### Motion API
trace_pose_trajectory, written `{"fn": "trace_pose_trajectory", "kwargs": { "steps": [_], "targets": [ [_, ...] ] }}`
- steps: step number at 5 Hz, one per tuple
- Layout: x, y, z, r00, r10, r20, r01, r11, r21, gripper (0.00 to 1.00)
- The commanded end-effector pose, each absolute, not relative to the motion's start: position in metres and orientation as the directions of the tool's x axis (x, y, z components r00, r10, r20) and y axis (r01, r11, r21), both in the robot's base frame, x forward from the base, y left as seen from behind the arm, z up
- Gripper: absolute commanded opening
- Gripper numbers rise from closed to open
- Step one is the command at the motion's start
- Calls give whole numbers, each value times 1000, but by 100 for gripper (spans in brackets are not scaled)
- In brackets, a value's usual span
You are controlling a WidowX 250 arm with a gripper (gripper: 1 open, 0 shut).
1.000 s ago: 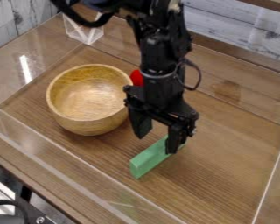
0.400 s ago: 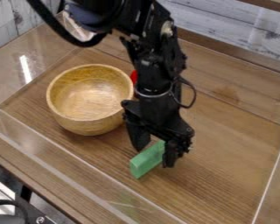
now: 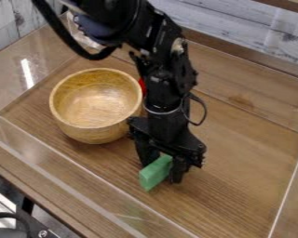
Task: Remove the green object from the brown bowl and put it on the table
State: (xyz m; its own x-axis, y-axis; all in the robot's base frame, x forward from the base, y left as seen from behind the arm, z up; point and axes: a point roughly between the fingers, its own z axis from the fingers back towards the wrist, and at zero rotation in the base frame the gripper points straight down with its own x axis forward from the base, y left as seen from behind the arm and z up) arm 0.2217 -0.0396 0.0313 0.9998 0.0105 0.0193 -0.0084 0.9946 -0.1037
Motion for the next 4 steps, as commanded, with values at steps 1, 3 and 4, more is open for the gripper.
{"fn": "trace_pose_trajectory", "kwargs": {
  "steps": [1,3,4],
  "targets": [
    [223,-38,49,997,42,59,-36,993,-108,0],
    [247,-25,70,998,-7,59,14,993,-118,100],
    [257,-24,61,997,38,67,-29,991,-134,100]
  ]
}}
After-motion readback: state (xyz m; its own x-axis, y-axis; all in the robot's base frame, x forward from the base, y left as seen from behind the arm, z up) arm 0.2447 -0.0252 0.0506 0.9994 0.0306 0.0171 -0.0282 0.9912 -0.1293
